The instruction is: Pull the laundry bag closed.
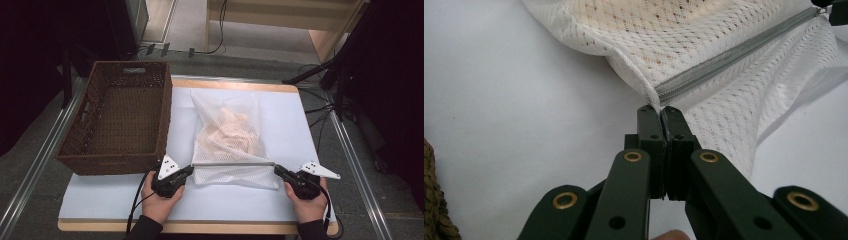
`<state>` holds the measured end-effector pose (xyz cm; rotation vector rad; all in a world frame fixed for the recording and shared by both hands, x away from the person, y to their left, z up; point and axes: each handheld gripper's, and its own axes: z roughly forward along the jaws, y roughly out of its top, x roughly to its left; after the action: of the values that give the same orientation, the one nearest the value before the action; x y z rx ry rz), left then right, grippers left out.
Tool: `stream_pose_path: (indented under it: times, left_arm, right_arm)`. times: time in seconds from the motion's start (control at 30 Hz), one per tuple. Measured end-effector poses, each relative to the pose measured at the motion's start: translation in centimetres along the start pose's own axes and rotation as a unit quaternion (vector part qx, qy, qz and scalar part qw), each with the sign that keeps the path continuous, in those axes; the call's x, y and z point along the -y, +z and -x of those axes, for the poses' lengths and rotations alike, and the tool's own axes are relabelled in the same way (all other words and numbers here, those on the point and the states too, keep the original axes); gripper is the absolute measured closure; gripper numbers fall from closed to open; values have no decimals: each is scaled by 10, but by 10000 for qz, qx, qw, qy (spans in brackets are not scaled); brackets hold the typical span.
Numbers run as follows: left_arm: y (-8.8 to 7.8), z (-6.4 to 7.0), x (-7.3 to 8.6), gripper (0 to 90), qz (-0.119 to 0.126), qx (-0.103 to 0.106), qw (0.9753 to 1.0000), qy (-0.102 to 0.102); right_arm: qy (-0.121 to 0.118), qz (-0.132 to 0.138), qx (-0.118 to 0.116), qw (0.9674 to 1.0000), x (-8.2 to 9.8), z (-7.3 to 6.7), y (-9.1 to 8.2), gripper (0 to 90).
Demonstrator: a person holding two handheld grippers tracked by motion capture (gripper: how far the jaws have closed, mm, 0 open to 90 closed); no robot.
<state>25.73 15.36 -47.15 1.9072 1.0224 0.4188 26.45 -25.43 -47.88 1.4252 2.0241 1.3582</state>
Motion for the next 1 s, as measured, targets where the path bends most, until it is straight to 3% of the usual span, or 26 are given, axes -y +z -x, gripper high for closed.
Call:
stream_pose_path:
  times: [0.47, 0.83, 1.0]
  left_arm:
    - [0, -2, 0, 897, -31, -13, 10000, -58]
    - [0, -1, 0, 898, -49, -41, 10000, -44]
    - [-1, -3, 0, 893, -38, 87, 9999, -94]
  right_arm:
    - [72, -70, 28, 9999, 4, 11, -1, 871]
    - [11, -120, 103, 9999, 4, 10, -2, 871]
    - [-52, -100, 95, 9999, 4, 9, -2, 868]
